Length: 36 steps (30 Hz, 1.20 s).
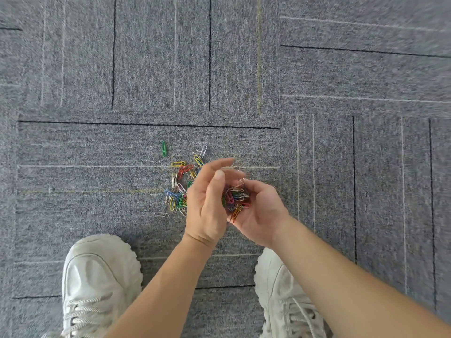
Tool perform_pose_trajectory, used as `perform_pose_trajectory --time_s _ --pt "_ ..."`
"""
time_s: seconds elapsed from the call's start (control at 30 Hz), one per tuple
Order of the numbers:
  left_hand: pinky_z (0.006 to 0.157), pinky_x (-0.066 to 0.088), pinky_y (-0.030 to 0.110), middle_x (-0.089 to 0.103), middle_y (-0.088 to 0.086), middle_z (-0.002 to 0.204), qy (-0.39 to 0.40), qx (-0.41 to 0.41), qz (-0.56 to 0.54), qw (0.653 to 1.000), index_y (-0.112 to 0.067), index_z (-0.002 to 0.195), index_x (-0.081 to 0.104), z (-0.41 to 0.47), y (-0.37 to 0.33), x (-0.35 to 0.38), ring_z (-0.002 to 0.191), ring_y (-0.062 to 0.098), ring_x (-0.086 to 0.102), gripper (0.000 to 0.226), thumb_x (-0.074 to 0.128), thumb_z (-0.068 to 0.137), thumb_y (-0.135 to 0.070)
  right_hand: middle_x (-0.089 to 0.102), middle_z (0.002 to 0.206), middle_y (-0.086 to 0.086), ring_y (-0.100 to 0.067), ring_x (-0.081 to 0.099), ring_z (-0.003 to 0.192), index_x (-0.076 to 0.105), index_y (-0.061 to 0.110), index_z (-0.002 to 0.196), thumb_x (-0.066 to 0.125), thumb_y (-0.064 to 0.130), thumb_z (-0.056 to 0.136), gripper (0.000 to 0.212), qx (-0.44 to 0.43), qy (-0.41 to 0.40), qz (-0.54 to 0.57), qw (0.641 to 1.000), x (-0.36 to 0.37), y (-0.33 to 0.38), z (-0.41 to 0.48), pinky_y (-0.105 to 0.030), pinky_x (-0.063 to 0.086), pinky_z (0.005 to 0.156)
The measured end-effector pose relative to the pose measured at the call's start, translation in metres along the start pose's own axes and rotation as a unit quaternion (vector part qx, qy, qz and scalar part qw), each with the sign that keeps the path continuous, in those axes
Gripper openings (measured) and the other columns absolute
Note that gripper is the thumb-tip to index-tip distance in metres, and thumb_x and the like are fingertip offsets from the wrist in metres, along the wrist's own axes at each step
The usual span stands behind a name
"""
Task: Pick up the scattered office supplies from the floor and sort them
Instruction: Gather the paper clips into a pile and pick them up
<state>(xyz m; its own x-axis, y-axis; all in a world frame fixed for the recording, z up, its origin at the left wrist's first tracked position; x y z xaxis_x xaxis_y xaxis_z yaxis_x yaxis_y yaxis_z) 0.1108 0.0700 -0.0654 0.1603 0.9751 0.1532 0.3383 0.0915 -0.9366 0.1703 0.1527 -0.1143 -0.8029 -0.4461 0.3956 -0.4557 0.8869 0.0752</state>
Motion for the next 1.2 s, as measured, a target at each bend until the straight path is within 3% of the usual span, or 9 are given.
perform_pose_trajectory --time_s 0.23,0.37,0.53,0.67,0.73,0.8,0.87,1.0,1.2 --pt "0.086 0.053 0.052 0.073 0.006 0.090 -0.072 0.049 0.131 0.988 -0.024 0.101 0.069 0.014 -0.002 -0.041 0.092 0.026 0.068 0.036 0.037 0.098 -0.041 0.062 0.072 -0.011 -0.025 0.060 0.064 0.062 0.006 0.076 0.043 0.012 0.086 0.023 -0.003 -0.003 0.019 1.000 -0.007 0.011 -0.007 -0.031 0.054 0.059" --pt "0.080 0.051 0.050 0.070 -0.002 0.092 -0.098 0.096 0.249 0.959 -0.017 0.098 0.070 0.016 -0.002 -0.060 0.090 0.022 0.065 0.037 0.037 0.100 -0.035 0.062 0.072 -0.010 -0.023 0.057 0.058 0.068 0.008 0.066 0.045 0.013 0.074 0.025 -0.008 0.026 0.009 1.000 -0.003 0.018 -0.012 -0.024 0.048 0.052" --pt "0.076 0.053 0.043 0.066 -0.005 0.098 -0.031 0.183 0.328 0.926 -0.008 0.101 0.074 0.010 -0.019 -0.031 0.089 0.019 0.063 0.031 0.048 0.098 -0.026 0.070 0.086 -0.015 -0.028 0.066 0.068 0.075 0.004 0.076 0.046 0.016 0.077 0.032 -0.006 0.089 -0.012 0.996 0.010 0.022 -0.017 -0.031 0.056 0.061" --pt "0.082 0.049 0.026 0.067 -0.001 0.094 0.017 0.234 0.354 0.905 -0.023 0.103 0.076 0.007 -0.026 -0.001 0.085 0.019 0.060 0.017 0.064 0.091 -0.023 0.071 0.086 -0.013 -0.023 0.067 0.075 0.073 0.004 0.080 0.046 0.023 0.089 0.034 -0.038 0.092 -0.020 0.995 0.015 0.026 -0.015 -0.033 0.054 0.069" --pt "0.081 0.047 0.023 0.066 0.000 0.091 0.013 0.234 0.365 0.901 -0.026 0.100 0.075 0.006 -0.023 -0.002 0.085 0.018 0.057 0.014 0.067 0.089 -0.024 0.070 0.089 -0.015 -0.024 0.066 0.079 0.069 0.005 0.082 0.043 0.033 0.099 0.041 -0.059 0.069 -0.013 0.996 0.011 0.028 -0.012 -0.033 0.053 0.073" --pt "0.075 0.050 0.033 0.066 0.001 0.090 -0.006 0.224 0.370 0.902 -0.016 0.092 0.078 0.005 -0.019 -0.011 0.084 0.019 0.057 0.015 0.067 0.089 -0.026 0.066 0.079 -0.011 -0.021 0.063 0.068 0.066 0.010 0.072 0.049 0.037 0.099 0.042 -0.072 0.037 -0.015 0.997 0.006 0.030 -0.009 -0.028 0.053 0.061" --pt "0.071 0.051 0.039 0.067 0.002 0.088 -0.036 0.207 0.374 0.903 -0.011 0.086 0.076 0.008 -0.017 -0.023 0.082 0.020 0.058 0.021 0.063 0.092 -0.027 0.060 0.070 -0.006 -0.016 0.057 0.058 0.061 0.013 0.066 0.055 0.033 0.096 0.037 -0.066 0.021 -0.009 0.998 0.003 0.032 -0.009 -0.021 0.047 0.048" --pt "0.067 0.050 0.042 0.067 0.001 0.088 -0.071 0.183 0.384 0.902 -0.008 0.087 0.072 0.017 -0.019 -0.040 0.077 0.016 0.055 0.027 0.054 0.095 -0.026 0.057 0.069 -0.004 -0.014 0.050 0.055 0.062 0.013 0.066 0.058 0.024 0.085 0.022 -0.036 0.046 -0.016 0.998 0.002 0.033 -0.014 -0.020 0.038 0.042" --pt "0.069 0.054 0.044 0.064 -0.004 0.092 0.002 0.146 0.410 0.900 -0.011 0.094 0.070 0.025 -0.023 -0.047 0.079 0.021 0.059 0.023 0.053 0.092 -0.025 0.070 0.079 -0.012 -0.026 0.071 0.069 0.073 0.004 0.071 0.044 0.025 0.087 0.040 0.057 0.121 -0.018 0.991 0.012 0.026 -0.023 -0.023 0.055 0.050"
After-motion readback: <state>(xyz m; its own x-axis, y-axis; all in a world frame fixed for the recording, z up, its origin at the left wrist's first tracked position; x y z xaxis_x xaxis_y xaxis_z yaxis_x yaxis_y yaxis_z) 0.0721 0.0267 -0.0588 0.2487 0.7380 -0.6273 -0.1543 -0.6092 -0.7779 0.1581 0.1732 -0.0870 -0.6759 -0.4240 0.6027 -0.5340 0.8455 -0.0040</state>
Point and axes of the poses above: each hand's wrist, its own z-axis towards the middle knuckle, its own x-axis out of the palm, y = z × x, the point moved 7 cm from there along z, towards the middle knuckle
